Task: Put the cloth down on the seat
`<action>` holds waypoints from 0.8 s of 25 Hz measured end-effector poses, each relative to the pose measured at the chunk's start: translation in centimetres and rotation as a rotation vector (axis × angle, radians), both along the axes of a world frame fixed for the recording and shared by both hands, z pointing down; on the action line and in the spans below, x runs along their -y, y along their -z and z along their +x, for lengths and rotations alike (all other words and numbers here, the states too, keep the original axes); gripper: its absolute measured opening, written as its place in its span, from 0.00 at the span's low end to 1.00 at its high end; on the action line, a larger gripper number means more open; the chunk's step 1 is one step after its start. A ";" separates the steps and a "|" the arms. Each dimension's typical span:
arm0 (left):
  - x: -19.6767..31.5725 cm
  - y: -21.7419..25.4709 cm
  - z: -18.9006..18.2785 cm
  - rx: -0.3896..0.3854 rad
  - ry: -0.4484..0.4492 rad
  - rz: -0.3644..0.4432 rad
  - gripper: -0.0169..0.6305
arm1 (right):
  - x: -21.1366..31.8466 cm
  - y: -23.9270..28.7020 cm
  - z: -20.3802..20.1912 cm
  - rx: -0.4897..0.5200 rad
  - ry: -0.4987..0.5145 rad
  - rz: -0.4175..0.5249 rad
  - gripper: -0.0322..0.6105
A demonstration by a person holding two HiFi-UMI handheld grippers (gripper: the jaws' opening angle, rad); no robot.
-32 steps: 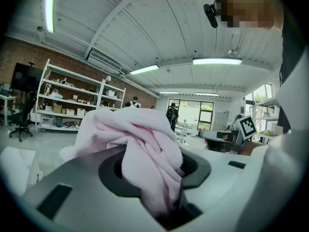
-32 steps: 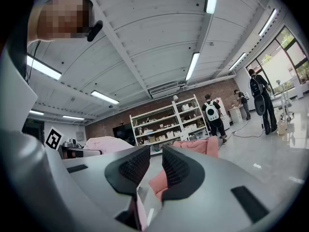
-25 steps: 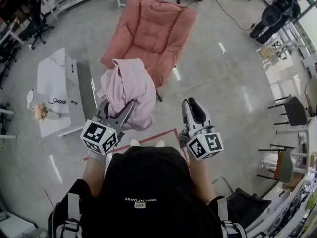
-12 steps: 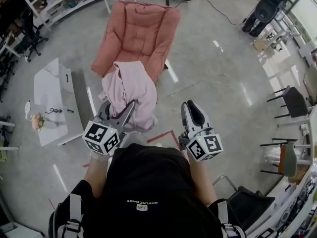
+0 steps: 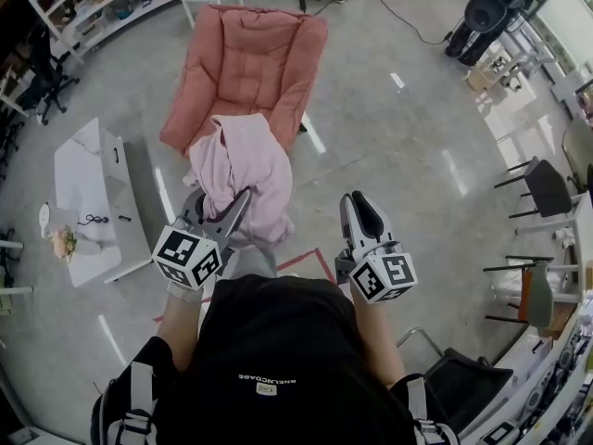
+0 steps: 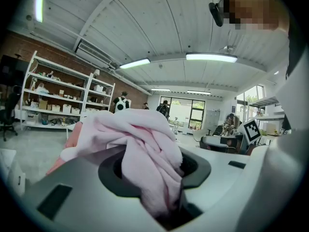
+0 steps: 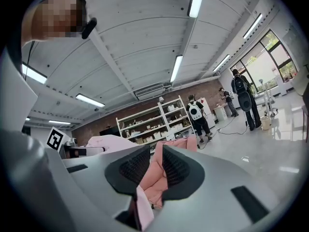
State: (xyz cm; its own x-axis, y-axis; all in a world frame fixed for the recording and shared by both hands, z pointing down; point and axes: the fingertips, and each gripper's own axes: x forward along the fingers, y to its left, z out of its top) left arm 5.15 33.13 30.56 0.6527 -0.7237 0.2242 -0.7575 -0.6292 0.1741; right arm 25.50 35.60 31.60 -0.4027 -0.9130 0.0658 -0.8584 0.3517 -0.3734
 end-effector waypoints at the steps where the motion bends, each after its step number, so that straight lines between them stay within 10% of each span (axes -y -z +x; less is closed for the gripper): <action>1: 0.7 -0.1 -0.2 -0.001 0.001 -0.001 0.30 | 0.6 -0.1 -0.1 -0.002 -0.001 -0.005 0.20; 20: 19.4 -3.0 -7.1 -0.008 0.021 -0.073 0.30 | 18.1 -2.1 -6.6 -0.036 0.016 -0.093 0.20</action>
State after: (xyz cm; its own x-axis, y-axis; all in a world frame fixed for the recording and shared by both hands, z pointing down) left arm -1.95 13.68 33.60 0.6396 -0.7191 0.2716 -0.7687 -0.5988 0.2247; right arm 18.86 17.45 33.72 -0.4129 -0.8957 0.1649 -0.8663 0.3304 -0.3746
